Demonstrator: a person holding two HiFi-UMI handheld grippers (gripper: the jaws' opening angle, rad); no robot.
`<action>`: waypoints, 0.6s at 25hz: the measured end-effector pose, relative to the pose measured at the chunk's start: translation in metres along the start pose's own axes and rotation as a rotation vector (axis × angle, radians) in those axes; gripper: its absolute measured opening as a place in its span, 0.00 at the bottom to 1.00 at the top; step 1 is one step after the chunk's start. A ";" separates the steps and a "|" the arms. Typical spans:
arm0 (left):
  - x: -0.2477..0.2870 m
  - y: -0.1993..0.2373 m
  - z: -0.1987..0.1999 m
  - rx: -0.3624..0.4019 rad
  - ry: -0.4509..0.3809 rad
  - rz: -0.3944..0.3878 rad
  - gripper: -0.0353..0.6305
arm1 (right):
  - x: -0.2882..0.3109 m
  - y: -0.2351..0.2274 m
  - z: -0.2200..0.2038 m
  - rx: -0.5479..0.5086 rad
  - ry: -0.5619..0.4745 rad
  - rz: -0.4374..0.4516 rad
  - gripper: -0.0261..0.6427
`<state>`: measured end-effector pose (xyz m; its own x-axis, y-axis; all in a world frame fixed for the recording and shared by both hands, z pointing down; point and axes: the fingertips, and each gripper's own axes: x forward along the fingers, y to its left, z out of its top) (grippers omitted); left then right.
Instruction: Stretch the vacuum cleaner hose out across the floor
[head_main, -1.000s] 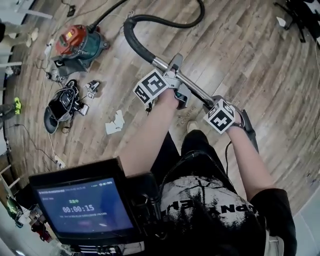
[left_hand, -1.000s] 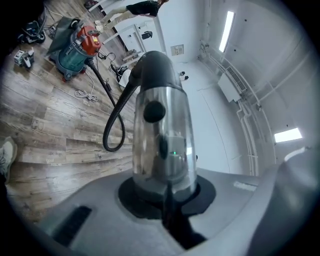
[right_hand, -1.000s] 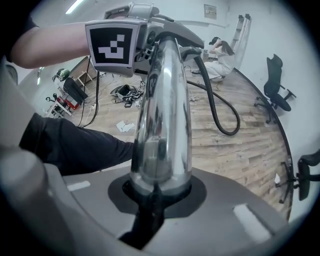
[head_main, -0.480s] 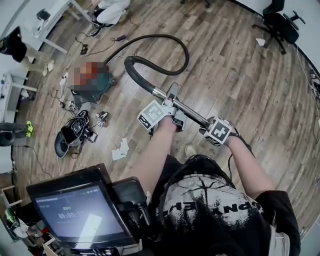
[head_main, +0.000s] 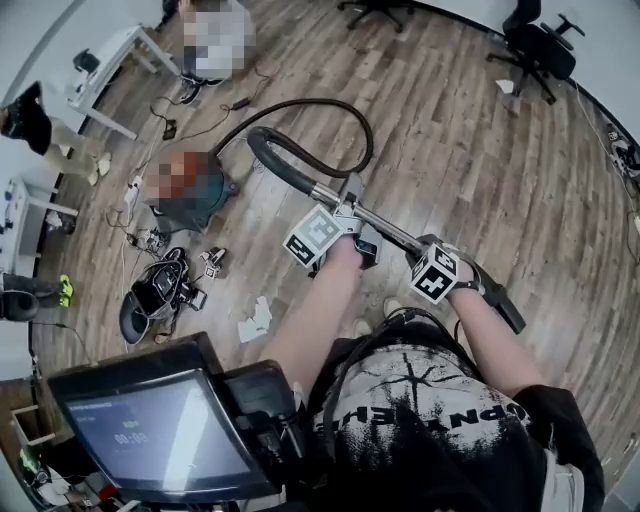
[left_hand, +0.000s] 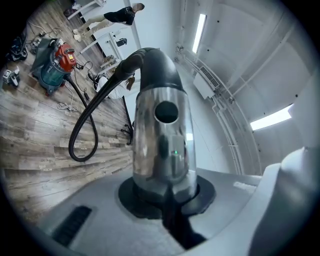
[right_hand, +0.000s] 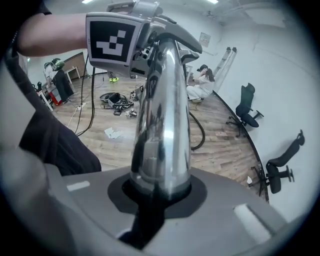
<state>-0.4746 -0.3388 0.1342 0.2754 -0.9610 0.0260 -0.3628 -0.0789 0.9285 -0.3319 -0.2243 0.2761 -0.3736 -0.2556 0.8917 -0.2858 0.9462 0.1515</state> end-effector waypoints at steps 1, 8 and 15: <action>-0.004 0.000 0.000 0.001 0.005 -0.005 0.11 | -0.001 0.006 0.000 0.005 0.002 0.006 0.13; -0.025 -0.011 -0.010 0.008 0.054 -0.112 0.12 | -0.009 0.030 -0.004 0.015 0.008 0.047 0.13; -0.036 -0.015 -0.032 -0.013 0.099 -0.155 0.11 | -0.019 0.055 -0.022 0.078 0.030 0.056 0.13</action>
<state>-0.4506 -0.2942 0.1311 0.4137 -0.9068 -0.0816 -0.2982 -0.2196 0.9289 -0.3213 -0.1634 0.2765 -0.3646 -0.1959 0.9103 -0.3337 0.9402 0.0686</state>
